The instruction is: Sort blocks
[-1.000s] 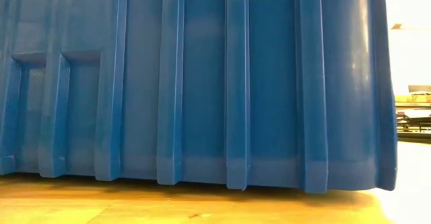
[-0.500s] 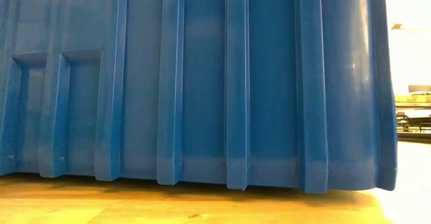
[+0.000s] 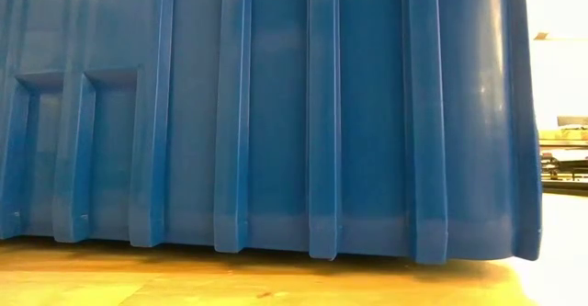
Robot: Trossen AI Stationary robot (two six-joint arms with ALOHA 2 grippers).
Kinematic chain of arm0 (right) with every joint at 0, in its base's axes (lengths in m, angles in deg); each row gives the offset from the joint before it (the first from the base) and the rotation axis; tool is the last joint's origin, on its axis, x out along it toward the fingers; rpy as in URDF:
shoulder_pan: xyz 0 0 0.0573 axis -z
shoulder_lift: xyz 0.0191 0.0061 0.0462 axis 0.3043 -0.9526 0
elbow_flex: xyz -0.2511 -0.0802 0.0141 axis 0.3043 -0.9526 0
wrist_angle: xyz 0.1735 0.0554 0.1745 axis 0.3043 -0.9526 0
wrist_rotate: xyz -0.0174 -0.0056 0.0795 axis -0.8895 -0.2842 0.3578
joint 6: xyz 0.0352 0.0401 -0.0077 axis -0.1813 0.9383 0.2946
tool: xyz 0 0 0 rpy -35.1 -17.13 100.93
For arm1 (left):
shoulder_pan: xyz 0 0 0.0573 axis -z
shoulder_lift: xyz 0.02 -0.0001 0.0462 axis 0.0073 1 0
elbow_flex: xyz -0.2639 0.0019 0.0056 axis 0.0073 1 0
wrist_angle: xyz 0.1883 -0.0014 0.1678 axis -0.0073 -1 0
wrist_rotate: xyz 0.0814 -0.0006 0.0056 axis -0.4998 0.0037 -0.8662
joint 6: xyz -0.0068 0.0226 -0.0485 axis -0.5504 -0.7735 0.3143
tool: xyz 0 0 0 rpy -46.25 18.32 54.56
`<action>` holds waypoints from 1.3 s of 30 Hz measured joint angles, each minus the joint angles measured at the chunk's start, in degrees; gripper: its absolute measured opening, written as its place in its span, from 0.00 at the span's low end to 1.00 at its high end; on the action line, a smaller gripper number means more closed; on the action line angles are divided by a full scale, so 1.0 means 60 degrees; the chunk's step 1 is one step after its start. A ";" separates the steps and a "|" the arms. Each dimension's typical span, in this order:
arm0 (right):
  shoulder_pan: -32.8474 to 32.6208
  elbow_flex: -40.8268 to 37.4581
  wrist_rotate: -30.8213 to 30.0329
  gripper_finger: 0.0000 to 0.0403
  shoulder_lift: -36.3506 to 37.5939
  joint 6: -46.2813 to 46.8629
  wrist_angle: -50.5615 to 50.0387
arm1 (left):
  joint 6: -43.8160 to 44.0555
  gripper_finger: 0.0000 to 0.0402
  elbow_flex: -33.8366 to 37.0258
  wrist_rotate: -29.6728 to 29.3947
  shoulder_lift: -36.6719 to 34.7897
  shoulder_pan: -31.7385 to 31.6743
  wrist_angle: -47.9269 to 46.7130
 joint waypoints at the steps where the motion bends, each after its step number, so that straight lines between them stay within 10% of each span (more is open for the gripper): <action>1: 0.0000 0.0000 -0.0007 0.00 0.0000 0.0306 -0.0351 | -0.0153 0.01 -0.0265 -0.0020 -0.0027 -0.0042 -0.0175; 20: 0.0642 -0.0018 0.0011 0.26 -0.0910 0.3673 -0.4173 | -0.0222 0.00 -0.1885 -0.1424 0.0015 -0.0302 -0.1469; 39: 0.0506 -0.0022 -0.0320 0.26 -0.0831 0.2512 -0.3412 | 0.0305 0.00 -0.1882 -0.1673 0.0096 -0.0141 0.0077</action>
